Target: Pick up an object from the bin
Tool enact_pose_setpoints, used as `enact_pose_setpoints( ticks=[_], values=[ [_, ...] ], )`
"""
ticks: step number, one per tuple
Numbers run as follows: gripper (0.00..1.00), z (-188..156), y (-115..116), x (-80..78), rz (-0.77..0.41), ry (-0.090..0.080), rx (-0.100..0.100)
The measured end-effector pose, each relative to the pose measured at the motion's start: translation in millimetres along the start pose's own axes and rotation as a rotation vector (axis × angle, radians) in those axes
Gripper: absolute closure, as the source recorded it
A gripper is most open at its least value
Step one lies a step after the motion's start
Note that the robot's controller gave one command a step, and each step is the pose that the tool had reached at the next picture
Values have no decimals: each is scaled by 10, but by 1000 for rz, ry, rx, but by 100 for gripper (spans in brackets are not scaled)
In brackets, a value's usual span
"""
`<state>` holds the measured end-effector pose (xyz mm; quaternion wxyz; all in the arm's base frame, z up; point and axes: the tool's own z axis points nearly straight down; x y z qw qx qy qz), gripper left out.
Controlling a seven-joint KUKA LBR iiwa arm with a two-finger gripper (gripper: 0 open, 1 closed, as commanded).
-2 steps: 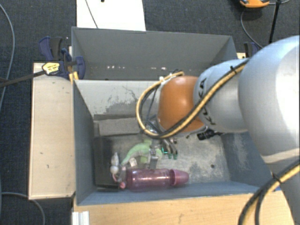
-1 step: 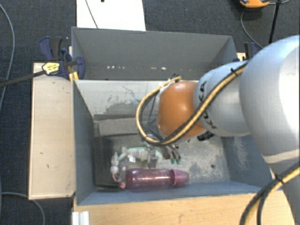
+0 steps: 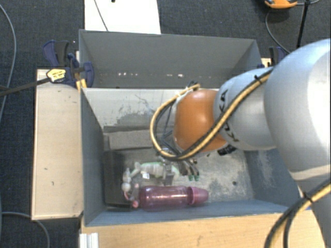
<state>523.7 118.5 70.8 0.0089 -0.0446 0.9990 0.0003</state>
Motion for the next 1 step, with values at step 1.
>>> enact_pose_setpoints(
  ticks=[1],
  values=[
    [100, -1668, -10, -18, -1, -10, -1]
  ],
)
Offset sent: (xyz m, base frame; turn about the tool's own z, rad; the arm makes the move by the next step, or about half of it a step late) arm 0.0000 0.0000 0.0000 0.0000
